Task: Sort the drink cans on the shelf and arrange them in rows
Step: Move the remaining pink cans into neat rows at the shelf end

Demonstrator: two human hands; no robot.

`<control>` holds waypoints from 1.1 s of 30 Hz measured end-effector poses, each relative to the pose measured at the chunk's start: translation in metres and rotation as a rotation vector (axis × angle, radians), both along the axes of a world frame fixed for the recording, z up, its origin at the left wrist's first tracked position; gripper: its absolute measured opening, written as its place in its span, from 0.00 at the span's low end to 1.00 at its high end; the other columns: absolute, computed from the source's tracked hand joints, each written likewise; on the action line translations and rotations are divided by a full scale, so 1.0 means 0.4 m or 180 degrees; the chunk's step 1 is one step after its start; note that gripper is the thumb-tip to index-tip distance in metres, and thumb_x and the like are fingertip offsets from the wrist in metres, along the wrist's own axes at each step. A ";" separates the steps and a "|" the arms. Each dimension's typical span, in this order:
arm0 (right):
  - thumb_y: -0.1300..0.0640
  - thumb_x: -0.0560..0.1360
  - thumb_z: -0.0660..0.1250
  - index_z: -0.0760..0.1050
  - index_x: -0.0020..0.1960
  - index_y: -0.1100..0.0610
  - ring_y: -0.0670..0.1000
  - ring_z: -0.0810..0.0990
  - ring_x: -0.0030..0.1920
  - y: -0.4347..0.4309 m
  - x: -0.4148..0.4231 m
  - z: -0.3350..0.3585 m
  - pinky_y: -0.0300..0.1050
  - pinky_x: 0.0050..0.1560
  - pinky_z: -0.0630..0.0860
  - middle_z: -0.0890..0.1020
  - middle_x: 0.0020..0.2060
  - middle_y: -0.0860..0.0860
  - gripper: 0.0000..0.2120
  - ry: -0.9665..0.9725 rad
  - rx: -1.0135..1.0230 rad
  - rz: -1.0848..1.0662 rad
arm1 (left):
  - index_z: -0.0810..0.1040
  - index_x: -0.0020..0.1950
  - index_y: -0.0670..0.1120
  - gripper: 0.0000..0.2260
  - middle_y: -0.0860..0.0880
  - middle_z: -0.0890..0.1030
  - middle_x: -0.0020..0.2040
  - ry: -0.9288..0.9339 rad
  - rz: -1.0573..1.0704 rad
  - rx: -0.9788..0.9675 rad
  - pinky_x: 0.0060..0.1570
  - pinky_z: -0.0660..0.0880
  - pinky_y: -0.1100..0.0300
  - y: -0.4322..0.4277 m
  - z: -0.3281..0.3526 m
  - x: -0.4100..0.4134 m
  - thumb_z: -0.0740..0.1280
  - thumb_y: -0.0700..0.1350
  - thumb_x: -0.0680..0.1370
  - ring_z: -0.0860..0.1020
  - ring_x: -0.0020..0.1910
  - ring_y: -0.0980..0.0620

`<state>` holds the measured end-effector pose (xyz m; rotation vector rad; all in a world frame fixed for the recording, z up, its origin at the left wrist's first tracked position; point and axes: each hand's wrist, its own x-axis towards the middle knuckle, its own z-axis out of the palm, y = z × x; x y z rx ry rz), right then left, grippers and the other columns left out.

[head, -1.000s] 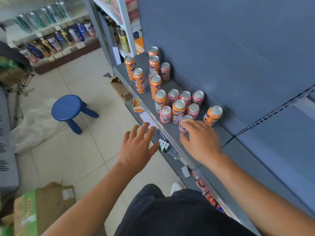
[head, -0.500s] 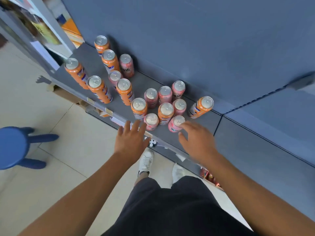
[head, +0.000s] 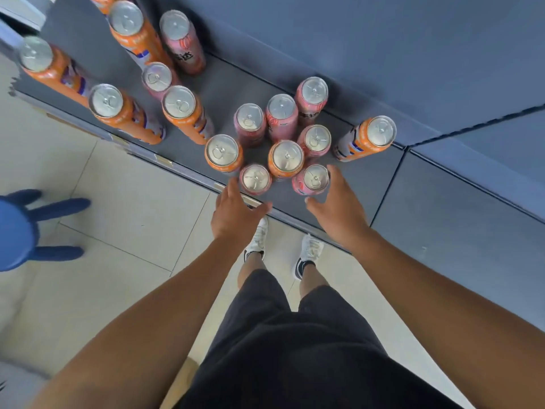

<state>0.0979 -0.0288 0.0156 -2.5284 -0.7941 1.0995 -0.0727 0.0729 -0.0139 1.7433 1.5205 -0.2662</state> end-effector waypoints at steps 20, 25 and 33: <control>0.55 0.62 0.81 0.69 0.59 0.47 0.42 0.81 0.51 -0.031 0.037 0.012 0.41 0.51 0.77 0.80 0.50 0.42 0.31 0.1313 0.0506 -0.1107 | 0.68 0.67 0.53 0.31 0.57 0.76 0.59 -0.0940 0.0769 0.0052 0.57 0.75 0.57 -0.030 0.034 0.009 0.79 0.56 0.69 0.75 0.57 0.54; 0.55 0.72 0.76 0.72 0.58 0.51 0.41 0.80 0.50 -0.044 0.035 0.110 0.34 0.43 0.74 0.81 0.50 0.44 0.19 0.1607 0.0682 -0.1284 | 0.68 0.66 0.51 0.31 0.57 0.78 0.56 -0.1432 0.0780 -0.0534 0.50 0.76 0.64 -0.019 0.112 -0.006 0.80 0.48 0.69 0.79 0.55 0.55; 0.50 0.79 0.66 0.75 0.56 0.45 0.41 0.84 0.45 -0.043 -0.015 0.225 0.31 0.37 0.77 0.84 0.49 0.44 0.06 0.1755 0.1284 -0.1798 | 0.71 0.69 0.51 0.27 0.54 0.82 0.56 -0.2455 0.0616 -0.1186 0.55 0.80 0.58 0.010 0.272 0.008 0.71 0.51 0.71 0.82 0.55 0.55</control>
